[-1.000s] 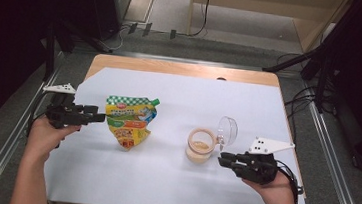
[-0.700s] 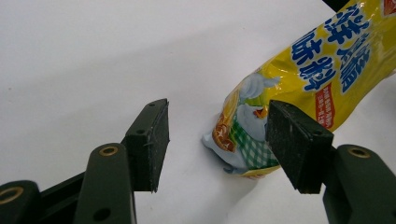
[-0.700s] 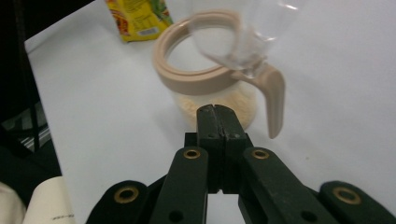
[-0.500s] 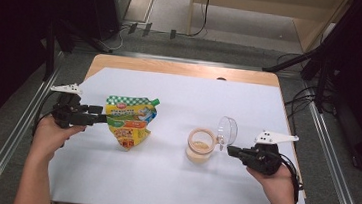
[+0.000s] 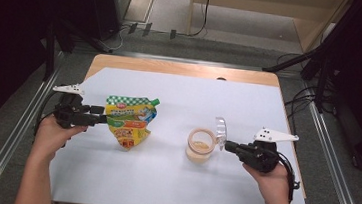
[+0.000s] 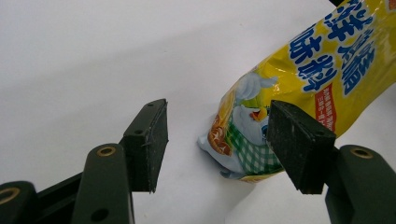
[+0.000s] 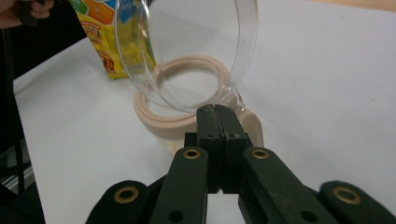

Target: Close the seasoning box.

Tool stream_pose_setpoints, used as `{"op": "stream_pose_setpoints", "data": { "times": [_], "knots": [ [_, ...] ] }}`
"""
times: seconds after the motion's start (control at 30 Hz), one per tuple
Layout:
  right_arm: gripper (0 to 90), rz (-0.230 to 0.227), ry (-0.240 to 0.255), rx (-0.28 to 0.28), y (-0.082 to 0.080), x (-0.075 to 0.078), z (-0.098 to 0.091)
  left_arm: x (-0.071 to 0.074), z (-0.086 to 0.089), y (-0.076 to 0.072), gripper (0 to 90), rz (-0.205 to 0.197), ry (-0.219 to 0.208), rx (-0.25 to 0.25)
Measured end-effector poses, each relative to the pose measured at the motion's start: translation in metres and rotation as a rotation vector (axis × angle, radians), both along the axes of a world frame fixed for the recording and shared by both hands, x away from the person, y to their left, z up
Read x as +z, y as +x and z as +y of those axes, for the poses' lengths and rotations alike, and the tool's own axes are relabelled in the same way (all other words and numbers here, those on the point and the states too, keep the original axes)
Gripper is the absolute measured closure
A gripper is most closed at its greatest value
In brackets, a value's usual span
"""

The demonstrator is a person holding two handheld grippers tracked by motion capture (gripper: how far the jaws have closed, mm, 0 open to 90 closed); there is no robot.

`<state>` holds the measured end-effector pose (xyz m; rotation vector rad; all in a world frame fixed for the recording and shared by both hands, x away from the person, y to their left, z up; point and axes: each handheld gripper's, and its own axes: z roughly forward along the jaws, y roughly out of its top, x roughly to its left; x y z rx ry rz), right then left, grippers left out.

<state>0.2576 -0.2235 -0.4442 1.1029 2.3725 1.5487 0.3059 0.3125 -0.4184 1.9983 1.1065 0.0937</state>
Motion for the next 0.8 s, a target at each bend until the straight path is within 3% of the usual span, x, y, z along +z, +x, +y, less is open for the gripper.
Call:
{"op": "stream_pose_setpoints", "data": {
  "times": [0.2, 0.37, 0.8],
  "knots": [
    [90.0, -0.004, -0.014, 0.003, 0.0, 0.0, 0.001, 0.0, 0.001, 0.0, 39.3, 0.001, -0.002, 0.001],
    [84.1, -0.009, -0.024, 0.003, 0.0, -0.001, 0.0, -0.001, 0.001, 0.0, 39.3, 0.0, -0.002, 0.002],
    [48.8, 0.011, -0.033, -0.003, 0.007, -0.021, -0.006, -0.001, 0.0, 0.0, 38.9, -0.001, 0.0, 0.002]
  ]
}}
